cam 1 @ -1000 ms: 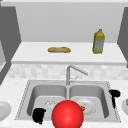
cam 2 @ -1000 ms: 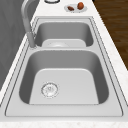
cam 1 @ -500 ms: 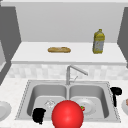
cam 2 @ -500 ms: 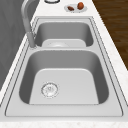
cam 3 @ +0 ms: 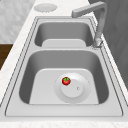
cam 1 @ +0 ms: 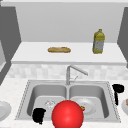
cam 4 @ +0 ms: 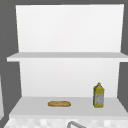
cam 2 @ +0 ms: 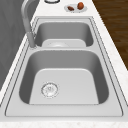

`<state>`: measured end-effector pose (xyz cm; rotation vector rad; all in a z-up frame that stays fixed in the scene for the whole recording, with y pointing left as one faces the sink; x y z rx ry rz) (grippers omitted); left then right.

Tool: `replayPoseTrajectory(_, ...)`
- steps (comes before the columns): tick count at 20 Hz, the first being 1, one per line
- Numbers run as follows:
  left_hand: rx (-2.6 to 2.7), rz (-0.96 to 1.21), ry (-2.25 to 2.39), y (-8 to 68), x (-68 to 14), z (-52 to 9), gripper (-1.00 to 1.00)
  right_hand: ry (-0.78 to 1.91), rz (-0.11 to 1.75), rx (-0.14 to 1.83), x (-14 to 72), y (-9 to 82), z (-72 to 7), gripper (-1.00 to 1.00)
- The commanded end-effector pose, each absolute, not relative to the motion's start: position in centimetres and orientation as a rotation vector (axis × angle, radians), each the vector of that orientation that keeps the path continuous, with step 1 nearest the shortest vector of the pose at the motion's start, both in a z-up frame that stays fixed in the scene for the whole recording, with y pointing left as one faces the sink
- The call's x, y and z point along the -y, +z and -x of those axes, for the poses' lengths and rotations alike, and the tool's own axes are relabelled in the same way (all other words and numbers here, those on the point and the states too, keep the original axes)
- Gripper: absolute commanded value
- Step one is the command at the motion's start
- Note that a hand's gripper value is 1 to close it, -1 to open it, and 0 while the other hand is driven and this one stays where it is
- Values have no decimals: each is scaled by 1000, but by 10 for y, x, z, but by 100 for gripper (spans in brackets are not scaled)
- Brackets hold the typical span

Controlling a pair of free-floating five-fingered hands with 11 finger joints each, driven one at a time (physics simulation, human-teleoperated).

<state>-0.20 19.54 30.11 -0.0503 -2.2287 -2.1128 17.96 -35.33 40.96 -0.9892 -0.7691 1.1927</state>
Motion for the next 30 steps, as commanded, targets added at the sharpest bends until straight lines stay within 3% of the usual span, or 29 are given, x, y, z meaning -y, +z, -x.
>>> replayPoseTrajectory(1, 2229, 50, -2113, 301, -195, 2, 0, 1153, 1014, 769, 340, 437, -161, -100)
replayPoseTrajectory(30, 2229, 50, -2113, 301, -195, 2, 0, 1171, 1008, 731, 226, 646, -16, -100)
